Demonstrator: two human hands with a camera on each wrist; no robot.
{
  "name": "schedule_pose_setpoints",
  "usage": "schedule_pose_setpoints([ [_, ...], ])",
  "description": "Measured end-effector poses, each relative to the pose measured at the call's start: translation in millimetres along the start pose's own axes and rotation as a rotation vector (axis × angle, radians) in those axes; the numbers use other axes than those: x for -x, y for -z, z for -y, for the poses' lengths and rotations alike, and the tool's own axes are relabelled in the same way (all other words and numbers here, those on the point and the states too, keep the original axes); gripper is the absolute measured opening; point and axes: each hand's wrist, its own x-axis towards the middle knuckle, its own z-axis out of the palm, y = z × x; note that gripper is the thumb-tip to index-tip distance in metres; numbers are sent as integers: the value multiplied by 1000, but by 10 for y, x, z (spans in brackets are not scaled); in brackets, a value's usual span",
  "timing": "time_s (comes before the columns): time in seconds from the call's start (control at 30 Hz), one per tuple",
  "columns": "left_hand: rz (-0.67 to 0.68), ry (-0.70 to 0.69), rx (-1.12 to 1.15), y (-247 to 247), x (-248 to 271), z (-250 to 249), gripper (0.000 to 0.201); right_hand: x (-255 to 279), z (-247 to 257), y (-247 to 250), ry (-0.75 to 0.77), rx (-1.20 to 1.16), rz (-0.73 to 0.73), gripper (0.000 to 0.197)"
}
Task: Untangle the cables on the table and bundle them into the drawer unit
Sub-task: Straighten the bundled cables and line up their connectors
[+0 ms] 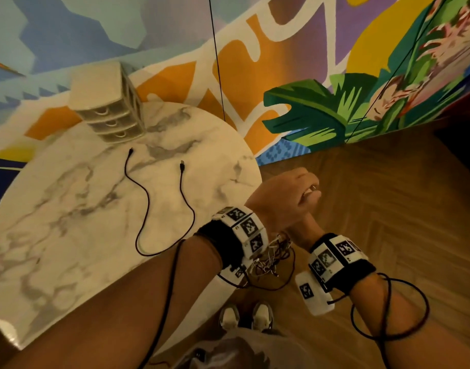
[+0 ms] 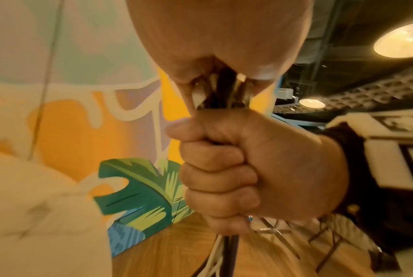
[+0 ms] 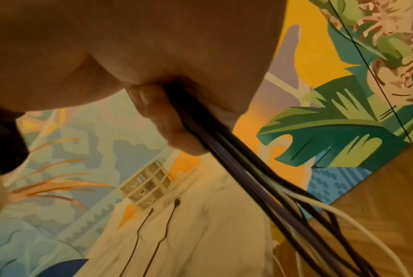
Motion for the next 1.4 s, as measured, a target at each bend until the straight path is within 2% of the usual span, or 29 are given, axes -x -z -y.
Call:
schedule_pose_setpoints([
  [0.07, -36, 176, 169, 115, 95, 175, 29, -62, -24, -23, -27, -88, -31, 36],
  [0.13, -128, 431, 142, 181, 270, 596, 34, -95, -65, -17, -112, -207, -62, 40],
  [0.17, -79, 598, 23, 189, 405, 874, 36, -100, -76, -16, -162, -263, -59, 43],
  [0.27, 266, 1054, -290, 174, 960, 1524, 54, -96, -108, -18, -193, -351, -30, 48],
  [0.33, 371, 1149, -334, 99, 1287, 1718, 51, -105, -120, -29, -194, -299, -24, 48],
  [0.4, 442, 1084, -332, 8, 1510, 1742, 34, -103, -159, -44, -206, -253, -12, 50],
  [0.43, 476, 1046, -328, -19, 1598, 1725, 32, -102, -179, -45, -218, -242, -10, 50],
  [0.5, 582, 974, -348, -29, 1779, 1684, 37, -101, -201, -45, -245, -229, -5, 51],
  [0.57, 743, 908, -425, 13, 1925, 1688, 42, -104, -211, -61, -268, -225, -16, 51],
  [0.63, 900, 940, -465, 75, 1966, 1719, 52, -110, -221, -90, -291, -229, -27, 49],
  [0.67, 932, 986, -443, 124, 1926, 1731, 60, -118, -223, -112, -292, -223, -20, 49],
  [0.7, 916, 1015, -429, 179, 1841, 1739, 66, -120, -221, -128, -288, -214, -9, 49],
  [0.77, 748, 1024, -475, 280, 1634, 1799, 66, -126, -229, -163, -279, -194, 21, 50],
  [0.83, 534, 1013, -537, 346, 1459, 1896, 54, -113, -257, -175, -281, -178, 27, 51],
  [0.9, 423, 1046, -508, 316, 1370, 1998, 39, -98, -301, -168, -284, -150, 25, 51],
  [0.97, 425, 1087, -430, 222, 1329, 2003, 29, -76, -350, -160, -279, -128, 26, 53],
  [1.03, 448, 1060, -401, 80, 1295, 1935, 26, -56, -390, -160, -277, -123, 13, 55],
  [1.2, 592, 829, -332, -204, 1185, 1524, 35, -9, -468, -233, -303, -116, -28, 53],
  [1.4, 316, 573, -31, -289, 956, 812, 15, -3, -428, -404, -306, -384, -34, 34],
])
